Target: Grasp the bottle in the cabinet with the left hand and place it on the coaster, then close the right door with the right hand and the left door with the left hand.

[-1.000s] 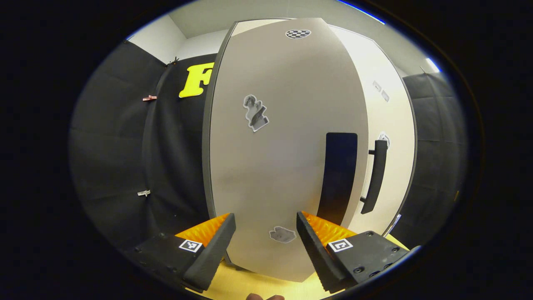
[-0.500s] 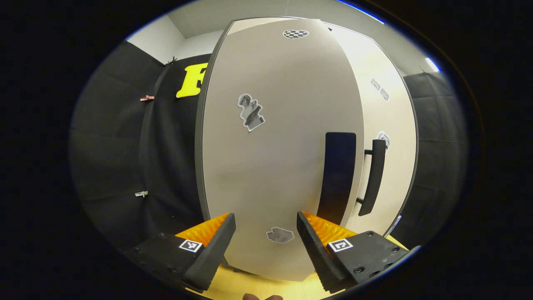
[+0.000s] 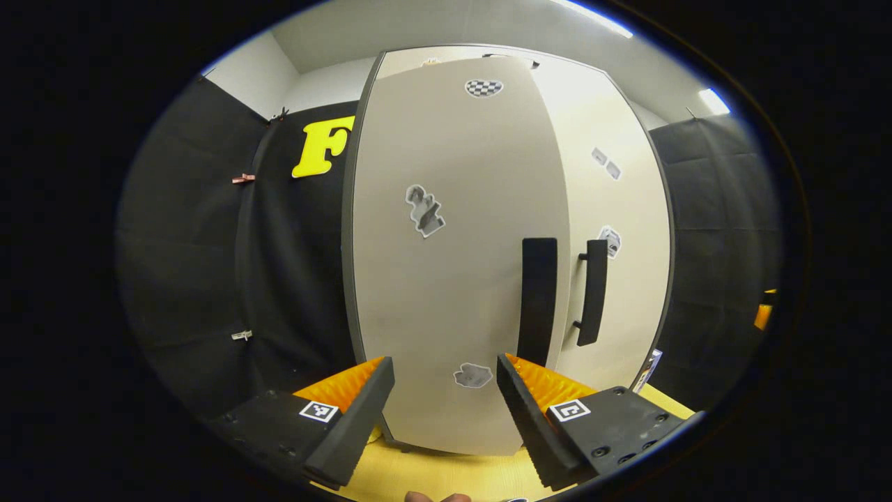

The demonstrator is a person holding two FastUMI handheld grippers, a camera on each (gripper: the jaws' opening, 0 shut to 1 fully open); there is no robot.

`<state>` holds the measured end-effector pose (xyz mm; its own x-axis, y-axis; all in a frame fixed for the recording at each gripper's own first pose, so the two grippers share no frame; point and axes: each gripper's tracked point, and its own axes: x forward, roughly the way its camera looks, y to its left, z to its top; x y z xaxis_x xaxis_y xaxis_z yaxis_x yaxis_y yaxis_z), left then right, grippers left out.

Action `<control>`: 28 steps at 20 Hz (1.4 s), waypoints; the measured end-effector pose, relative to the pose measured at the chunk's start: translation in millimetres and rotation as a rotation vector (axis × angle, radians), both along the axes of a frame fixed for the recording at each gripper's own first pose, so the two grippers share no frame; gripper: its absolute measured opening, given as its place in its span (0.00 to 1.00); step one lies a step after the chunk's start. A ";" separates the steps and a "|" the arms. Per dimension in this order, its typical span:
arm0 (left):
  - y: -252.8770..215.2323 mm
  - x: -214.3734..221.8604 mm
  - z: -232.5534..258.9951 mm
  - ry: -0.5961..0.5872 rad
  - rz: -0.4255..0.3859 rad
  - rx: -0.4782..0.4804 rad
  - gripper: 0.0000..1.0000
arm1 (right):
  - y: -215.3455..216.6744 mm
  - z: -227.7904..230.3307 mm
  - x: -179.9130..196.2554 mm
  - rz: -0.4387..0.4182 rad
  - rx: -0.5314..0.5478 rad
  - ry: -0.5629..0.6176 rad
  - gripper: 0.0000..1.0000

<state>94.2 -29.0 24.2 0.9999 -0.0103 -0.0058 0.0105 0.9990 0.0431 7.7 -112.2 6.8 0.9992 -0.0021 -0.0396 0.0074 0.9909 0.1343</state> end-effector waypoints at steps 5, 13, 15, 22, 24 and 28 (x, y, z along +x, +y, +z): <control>11.6 -43.3 12.8 -0.024 -0.013 0.001 0.94 | 26.0 17.3 -6.3 0.036 -0.009 -0.033 0.96; 33.8 -92.9 16.8 -0.030 -0.013 0.006 0.92 | 61.0 33.5 -18.8 0.069 -0.006 -0.071 0.96; 38.7 -102.1 15.1 -0.027 -0.013 0.003 0.94 | 67.7 35.9 -22.6 0.076 -0.011 -0.079 0.96; 58.7 -126.6 8.2 -0.019 0.008 0.012 0.94 | 82.5 38.6 -25.1 0.091 -0.007 -0.090 0.98; 60.2 -131.9 6.9 -0.020 0.007 0.009 0.94 | 85.8 38.8 -25.1 0.093 -0.006 -0.090 0.97; 59.7 -140.8 4.3 -0.020 0.003 0.018 0.94 | 93.2 38.9 -26.7 0.100 -0.002 -0.092 0.97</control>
<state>-46.6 30.7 28.4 0.9999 -0.0074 0.0144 0.0065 0.9981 0.0609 -19.0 -19.1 45.7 0.9938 0.0981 0.0519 -0.1040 0.9864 0.1276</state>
